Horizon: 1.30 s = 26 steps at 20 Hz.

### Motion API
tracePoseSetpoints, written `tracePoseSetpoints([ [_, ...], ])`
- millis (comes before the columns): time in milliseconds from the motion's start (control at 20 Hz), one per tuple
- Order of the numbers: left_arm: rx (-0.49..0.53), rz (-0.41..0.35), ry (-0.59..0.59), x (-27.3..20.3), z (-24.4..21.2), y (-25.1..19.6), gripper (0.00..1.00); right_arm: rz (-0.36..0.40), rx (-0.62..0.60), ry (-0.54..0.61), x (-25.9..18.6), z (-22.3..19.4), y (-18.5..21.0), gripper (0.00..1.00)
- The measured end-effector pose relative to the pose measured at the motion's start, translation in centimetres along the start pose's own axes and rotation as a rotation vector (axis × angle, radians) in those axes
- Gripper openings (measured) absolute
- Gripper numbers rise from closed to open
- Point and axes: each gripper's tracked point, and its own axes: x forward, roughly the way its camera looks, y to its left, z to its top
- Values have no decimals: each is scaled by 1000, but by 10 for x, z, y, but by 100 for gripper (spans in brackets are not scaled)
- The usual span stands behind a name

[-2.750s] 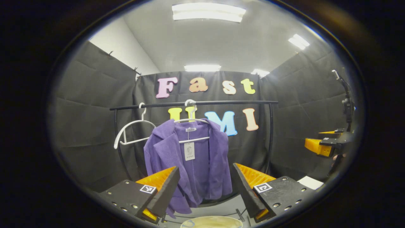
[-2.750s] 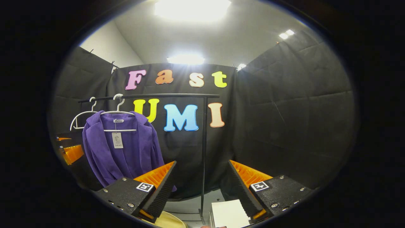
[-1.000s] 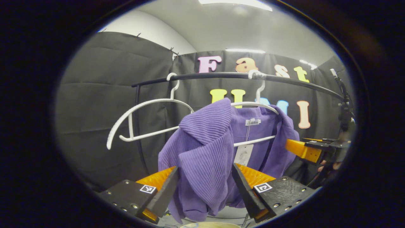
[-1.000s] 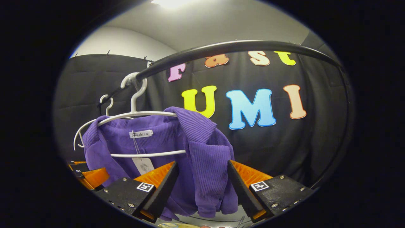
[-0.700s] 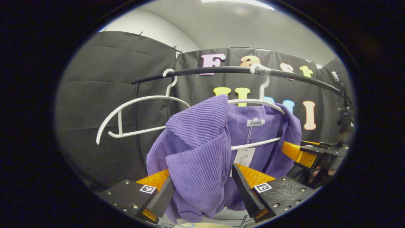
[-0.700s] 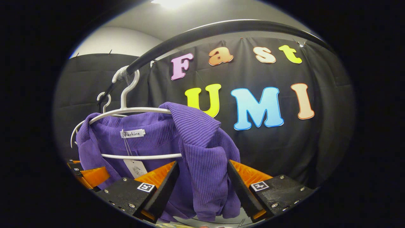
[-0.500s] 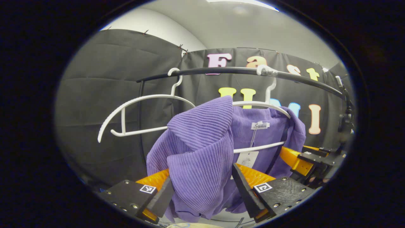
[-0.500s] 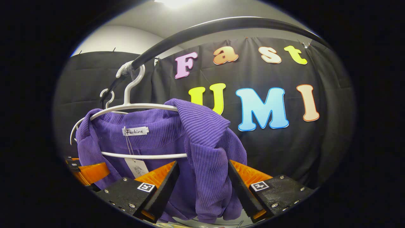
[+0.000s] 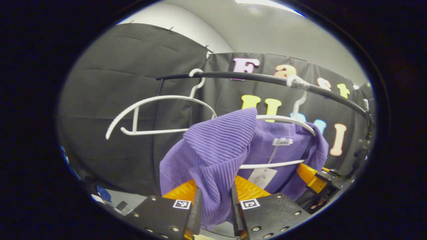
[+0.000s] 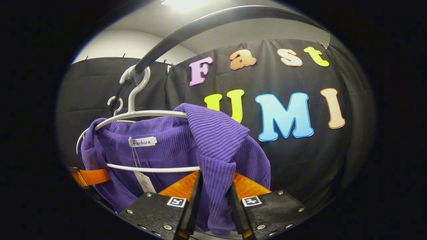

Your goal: Grasp the clothes on the hanger with both hands and then place them into the laundry hamper below.

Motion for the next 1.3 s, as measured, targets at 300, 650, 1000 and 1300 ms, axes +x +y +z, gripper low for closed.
tracePoseSetpoints([
  [300,8,16,-48,-15,10,5,14,88,61,7,1,2,3,2],
  [650,13,-60,-127,-53,39,2,2,46,61,-14,-7,3,-23,0],
  [1000,27,-104,-225,-79,88,30,2,-94,27,-79,-27,22,-45,0],
  [1300,23,-140,-256,-72,107,56,2,-235,-22,-154,-34,40,-70,0],
])
